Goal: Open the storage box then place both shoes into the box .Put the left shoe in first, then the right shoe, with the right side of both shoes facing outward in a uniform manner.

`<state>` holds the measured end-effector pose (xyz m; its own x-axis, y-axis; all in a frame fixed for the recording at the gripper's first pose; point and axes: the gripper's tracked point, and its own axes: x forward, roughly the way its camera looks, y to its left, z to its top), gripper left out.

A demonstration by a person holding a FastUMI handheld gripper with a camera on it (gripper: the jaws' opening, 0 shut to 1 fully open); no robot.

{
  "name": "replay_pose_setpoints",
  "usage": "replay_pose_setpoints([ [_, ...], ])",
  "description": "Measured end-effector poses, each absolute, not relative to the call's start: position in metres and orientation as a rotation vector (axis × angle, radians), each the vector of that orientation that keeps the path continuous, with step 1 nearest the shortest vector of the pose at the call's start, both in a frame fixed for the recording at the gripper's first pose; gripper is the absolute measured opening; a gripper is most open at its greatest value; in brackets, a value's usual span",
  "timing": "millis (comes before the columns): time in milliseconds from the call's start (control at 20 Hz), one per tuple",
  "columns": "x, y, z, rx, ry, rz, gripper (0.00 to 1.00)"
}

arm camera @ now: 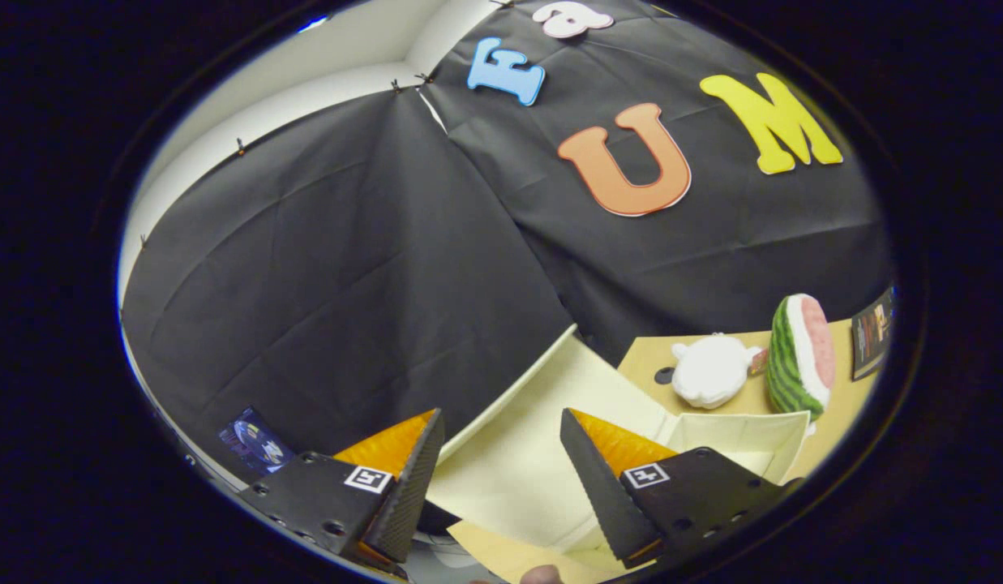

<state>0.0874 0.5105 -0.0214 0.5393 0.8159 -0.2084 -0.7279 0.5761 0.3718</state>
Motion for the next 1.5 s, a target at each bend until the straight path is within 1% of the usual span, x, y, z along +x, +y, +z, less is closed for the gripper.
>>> replay_pose_setpoints([
  [50,0.090,0.505,-0.021,0.251,0.368,0.911,0.88],
  [150,0.098,0.492,-0.016,0.241,0.329,0.862,0.94],
  [350,0.107,0.432,-0.017,0.210,0.272,0.707,0.94],
  [650,0.102,0.301,-0.014,0.127,0.192,0.507,0.95],
  [950,0.100,0.143,-0.046,0.053,0.210,0.310,0.95],
  [1150,0.112,0.054,-0.098,0.022,0.320,0.206,0.95],
  [1400,0.133,-0.006,-0.176,0.016,0.535,0.131,0.96],
  [1500,0.141,-0.022,-0.208,0.026,0.667,0.101,0.96],
])
